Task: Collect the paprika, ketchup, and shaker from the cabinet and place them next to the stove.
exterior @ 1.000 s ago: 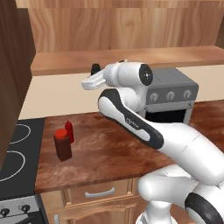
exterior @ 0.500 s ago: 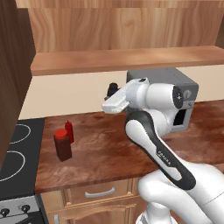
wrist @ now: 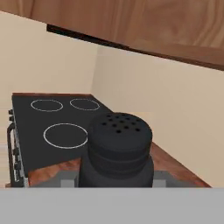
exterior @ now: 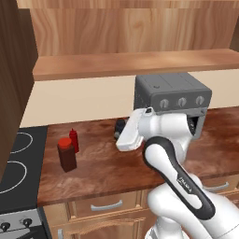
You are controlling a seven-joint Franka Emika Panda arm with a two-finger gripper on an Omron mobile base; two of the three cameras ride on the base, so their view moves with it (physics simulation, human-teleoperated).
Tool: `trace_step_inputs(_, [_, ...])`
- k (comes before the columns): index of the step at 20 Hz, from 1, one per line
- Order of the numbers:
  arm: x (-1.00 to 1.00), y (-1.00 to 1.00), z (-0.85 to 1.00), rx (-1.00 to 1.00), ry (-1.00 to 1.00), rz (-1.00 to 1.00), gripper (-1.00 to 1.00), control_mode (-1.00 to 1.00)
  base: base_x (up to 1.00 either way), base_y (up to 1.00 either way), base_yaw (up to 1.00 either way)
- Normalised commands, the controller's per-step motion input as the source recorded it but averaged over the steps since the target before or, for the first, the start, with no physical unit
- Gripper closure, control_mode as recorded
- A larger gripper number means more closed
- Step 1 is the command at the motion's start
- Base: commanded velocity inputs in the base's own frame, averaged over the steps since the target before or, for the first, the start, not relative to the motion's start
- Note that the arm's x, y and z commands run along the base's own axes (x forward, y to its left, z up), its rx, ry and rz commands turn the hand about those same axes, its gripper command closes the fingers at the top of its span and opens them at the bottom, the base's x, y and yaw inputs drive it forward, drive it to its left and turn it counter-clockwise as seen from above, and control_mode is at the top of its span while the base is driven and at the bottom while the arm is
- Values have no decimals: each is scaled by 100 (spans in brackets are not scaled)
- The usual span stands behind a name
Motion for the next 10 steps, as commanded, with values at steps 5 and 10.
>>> trace_step_inputs(5, [2,3,-86,-4,0,24,100,-100,0,0,0])
trace_step_inputs(10, [19,14,-57,-1,0,13,100,-100,0,0,0])
